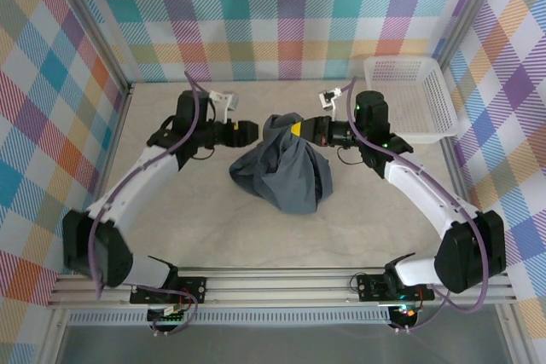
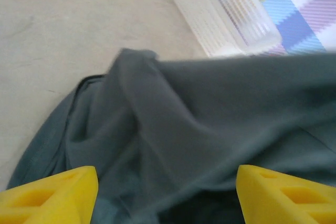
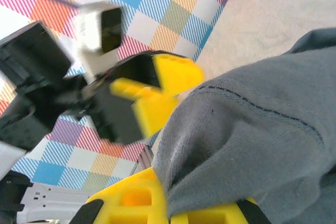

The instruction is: Fold the inside-out t-shirt

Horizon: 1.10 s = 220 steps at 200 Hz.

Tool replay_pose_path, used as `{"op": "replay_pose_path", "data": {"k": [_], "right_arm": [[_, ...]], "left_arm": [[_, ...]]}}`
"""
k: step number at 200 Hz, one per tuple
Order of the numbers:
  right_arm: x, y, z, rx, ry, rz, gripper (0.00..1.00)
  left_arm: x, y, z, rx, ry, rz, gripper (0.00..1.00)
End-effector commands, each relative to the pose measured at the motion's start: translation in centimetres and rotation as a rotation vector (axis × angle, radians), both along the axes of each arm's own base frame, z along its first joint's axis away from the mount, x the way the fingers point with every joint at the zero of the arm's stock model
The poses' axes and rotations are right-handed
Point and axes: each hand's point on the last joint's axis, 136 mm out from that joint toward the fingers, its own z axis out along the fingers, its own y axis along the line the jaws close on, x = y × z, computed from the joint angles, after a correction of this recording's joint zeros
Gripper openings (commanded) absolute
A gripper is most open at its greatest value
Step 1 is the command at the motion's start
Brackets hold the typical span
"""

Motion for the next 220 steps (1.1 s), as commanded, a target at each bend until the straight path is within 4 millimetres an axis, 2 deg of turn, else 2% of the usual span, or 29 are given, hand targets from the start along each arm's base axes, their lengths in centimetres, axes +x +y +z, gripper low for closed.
{"op": "replay_pose_path", "data": {"k": [1, 12, 17, 39, 60, 81, 93, 100, 105, 113, 119, 134, 148, 163, 172, 180, 189, 204, 220], "right_arm": [[-0.4, 0.4, 1.7, 0.032, 0.002, 0.059, 0.0], [-0.6, 0.5, 1.9, 0.03, 0.006, 0.075, 0.0], [-0.8, 0.5, 1.9, 0.032, 0.009, 0.084, 0.0], [-1.4, 0.7, 2.6, 0.048, 0.006, 0.124, 0.0], [-2.1, 0.7, 3.0, 0.059, 0.008, 0.15, 0.0], [-2.5, 0.7, 3.5, 0.065, 0.006, 0.16, 0.0], [-2.6, 0.7, 3.6, 0.067, 0.008, 0.162, 0.0], [-2.5, 0.6, 3.4, 0.063, 0.015, 0.155, 0.0], [-2.3, 0.5, 3.3, 0.059, 0.021, 0.145, 0.0], [-1.7, 0.2, 2.8, 0.047, 0.036, 0.114, 0.0], [-1.0, -0.3, 2.2, 0.035, 0.056, 0.078, 0.0], [1.5, -3.0, -0.3, -0.013, 0.125, -0.045, 0.0], [3.9, -6.0, -4.4, -0.083, 0.164, -0.123, 0.02], [5.1, -6.9, -9.9, -0.209, 0.177, -0.09, 0.02], [5.2, -6.6, -12.2, -0.232, 0.231, -0.03, 0.06], [5.3, -6.1, -12.8, -0.208, 0.288, 0.0, 0.11], [5.5, -5.9, -12.7, -0.175, 0.308, -0.009, 0.18], [5.5, -6.6, -11.4, -0.181, 0.28, -0.086, 0.38], [4.9, -8.2, -9.4, -0.235, 0.193, -0.201, 0.43]], "left_arm": [[-3.2, -2.0, -1.8, 0.167, -0.181, -0.179, 0.72], [-3.6, -2.6, -3.0, 0.253, -0.228, -0.183, 0.73], [-2.9, -3.0, -2.8, 0.271, -0.27, -0.158, 0.73], [1.1, -2.4, -3.5, 0.332, -0.299, 0.041, 0.79], [4.1, -2.9, -3.3, 0.33, -0.314, 0.128, 0.81], [5.8, -3.6, -3.3, 0.321, -0.313, 0.154, 0.73], [5.5, -4.9, -3.1, 0.283, -0.315, 0.084, 0.62], [4.9, -6.0, -2.8, 0.247, -0.318, 0.017, 0.5], [4.2, -6.7, -2.4, 0.219, -0.322, -0.033, 0.39], [3.2, -7.6, -1.7, 0.166, -0.317, -0.1, 0.13], [2.5, -8.0, -1.0, 0.123, -0.31, -0.135, 0.0], [0.7, -8.3, 2.1, -0.055, -0.225, -0.195, 0.0], [-0.6, -8.4, 5.9, -0.272, -0.068, -0.253, 0.0], [-1.8, -8.7, 8.4, -0.396, 0.034, -0.291, 0.0], [-2.3, -8.5, 9.3, -0.414, 0.042, -0.297, 0.0], [-2.4, -8.2, 9.3, -0.408, 0.055, -0.281, 0.0], [-2.5, -7.9, 9.1, -0.393, 0.065, -0.264, 0.0], [-2.2, -7.4, 8.1, -0.367, 0.087, -0.231, 0.0], [-1.7, -7.2, 6.7, -0.338, 0.11, -0.193, 0.0]]}}
